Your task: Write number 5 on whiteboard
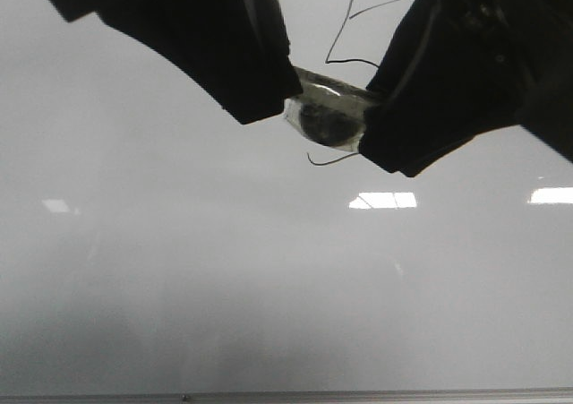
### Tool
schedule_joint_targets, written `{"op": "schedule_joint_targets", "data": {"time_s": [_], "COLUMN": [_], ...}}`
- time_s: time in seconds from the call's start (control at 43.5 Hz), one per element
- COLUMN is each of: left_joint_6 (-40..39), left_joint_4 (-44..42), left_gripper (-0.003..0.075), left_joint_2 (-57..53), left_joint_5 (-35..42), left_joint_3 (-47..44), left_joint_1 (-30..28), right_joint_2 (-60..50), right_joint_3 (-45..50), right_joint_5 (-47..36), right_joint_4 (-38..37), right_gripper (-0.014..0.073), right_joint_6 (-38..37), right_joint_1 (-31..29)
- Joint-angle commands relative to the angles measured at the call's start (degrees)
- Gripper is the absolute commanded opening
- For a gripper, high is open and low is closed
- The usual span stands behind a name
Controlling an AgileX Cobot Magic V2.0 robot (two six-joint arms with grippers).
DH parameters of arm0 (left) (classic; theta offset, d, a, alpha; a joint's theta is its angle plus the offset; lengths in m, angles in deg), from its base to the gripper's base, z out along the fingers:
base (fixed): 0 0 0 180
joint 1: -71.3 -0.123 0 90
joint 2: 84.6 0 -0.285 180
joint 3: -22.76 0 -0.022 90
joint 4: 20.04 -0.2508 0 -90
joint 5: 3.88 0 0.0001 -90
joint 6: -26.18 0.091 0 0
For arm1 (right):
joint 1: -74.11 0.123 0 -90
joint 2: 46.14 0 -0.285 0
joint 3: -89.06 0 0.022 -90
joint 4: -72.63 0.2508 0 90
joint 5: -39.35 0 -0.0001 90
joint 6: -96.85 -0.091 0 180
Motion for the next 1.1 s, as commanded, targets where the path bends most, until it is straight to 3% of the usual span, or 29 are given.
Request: {"op": "schedule_joint_targets", "data": {"time_s": [0.0,0.276,0.436,0.551,0.666,0.712,0.873,1.079], "left_joint_6": [0.0,0.0,0.0,0.0,-0.2,-0.7,-0.8,-0.9], "left_joint_4": [0.8,1.8,2.0,2.1,2.5,3.2,10.2,14.9], "left_gripper": [0.0297,0.0031,0.0007,0.0008,0.0008,0.0008,0.0008,0.0008], "left_joint_2": [-1.6,-1.6,-1.6,-1.6,-1.6,-1.6,-2.2,-7.3], "left_joint_5": [2.6,2.5,2.4,2.4,2.3,2.3,1.3,4.5], "left_joint_3": [1.8,1.8,1.8,1.8,1.8,1.8,1.5,-3.1], "left_joint_1": [0.4,0.4,0.4,0.4,-0.2,-1.0,-7.1,-16.5], "right_joint_2": [-1.5,-1.5,-1.5,-1.5,-2.1,-2.9,-8.5,-19.8], "right_joint_3": [-1.4,-1.4,-1.4,-1.4,-1.4,-1.4,-1.3,2.9], "right_joint_5": [-3.3,-3.3,-3.8,-3.9,-4.1,-4.4,-3.1,-1.5], "right_joint_4": [0.9,0.9,0.9,0.9,0.9,0.9,-0.3,-0.2], "right_gripper": [-0.0062,-0.0062,-0.0018,0.0150,0.0409,0.0464,0.0421,0.0386], "right_joint_6": [0.7,0.6,-0.7,-0.7,-0.9,-2.3,-8.9,-18.7], "right_joint_1": [0.1,0.1,0.1,0.1,-0.3,-1.3,-8.5,-23.3]}}
